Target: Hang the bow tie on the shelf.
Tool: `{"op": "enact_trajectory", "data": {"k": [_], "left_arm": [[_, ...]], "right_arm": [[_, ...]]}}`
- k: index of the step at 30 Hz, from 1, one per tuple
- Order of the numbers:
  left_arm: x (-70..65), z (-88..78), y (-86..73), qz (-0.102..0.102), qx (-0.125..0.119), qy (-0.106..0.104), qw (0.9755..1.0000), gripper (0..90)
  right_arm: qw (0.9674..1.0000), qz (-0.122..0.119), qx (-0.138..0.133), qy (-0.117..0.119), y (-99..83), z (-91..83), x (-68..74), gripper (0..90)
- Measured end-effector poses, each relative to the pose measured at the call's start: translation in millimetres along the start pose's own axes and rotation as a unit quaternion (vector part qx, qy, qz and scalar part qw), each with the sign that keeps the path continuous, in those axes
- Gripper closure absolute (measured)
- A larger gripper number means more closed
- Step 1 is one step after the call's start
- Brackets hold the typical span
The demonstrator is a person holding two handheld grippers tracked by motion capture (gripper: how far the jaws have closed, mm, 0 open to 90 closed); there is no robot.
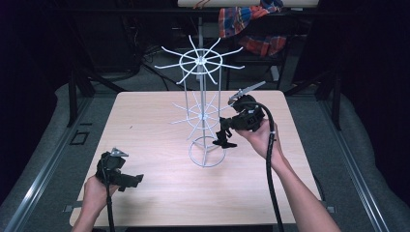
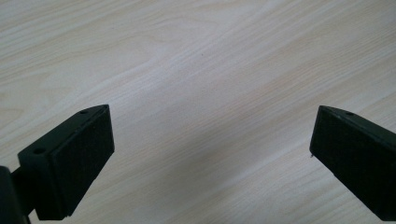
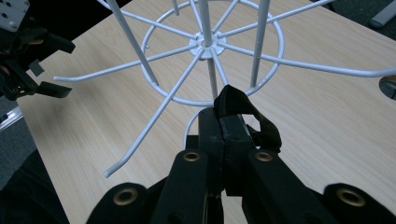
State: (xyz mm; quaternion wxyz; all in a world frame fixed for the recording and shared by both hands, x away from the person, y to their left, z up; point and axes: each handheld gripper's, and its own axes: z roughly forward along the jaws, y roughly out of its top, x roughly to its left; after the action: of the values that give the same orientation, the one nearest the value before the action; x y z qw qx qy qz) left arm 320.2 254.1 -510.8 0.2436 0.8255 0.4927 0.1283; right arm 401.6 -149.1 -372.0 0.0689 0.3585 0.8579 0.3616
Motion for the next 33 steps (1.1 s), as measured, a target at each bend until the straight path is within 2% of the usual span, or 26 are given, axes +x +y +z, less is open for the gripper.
{"op": "enact_trajectory", "data": {"k": [13,33], "left_arm": [[-0.1,0.0,0.0,0.001,0.002,-0.002,1.0000,0.0],[-0.3,-0.1,0.1,0.002,0.001,-0.002,1.0000,0.0]], "right_arm": [[0.9998,-0.006,0.019,-0.007,-4.4,12.9,3.7,89.3],[0.9995,-0.010,0.026,-0.016,-10.5,18.3,4.3,87.0]]}}
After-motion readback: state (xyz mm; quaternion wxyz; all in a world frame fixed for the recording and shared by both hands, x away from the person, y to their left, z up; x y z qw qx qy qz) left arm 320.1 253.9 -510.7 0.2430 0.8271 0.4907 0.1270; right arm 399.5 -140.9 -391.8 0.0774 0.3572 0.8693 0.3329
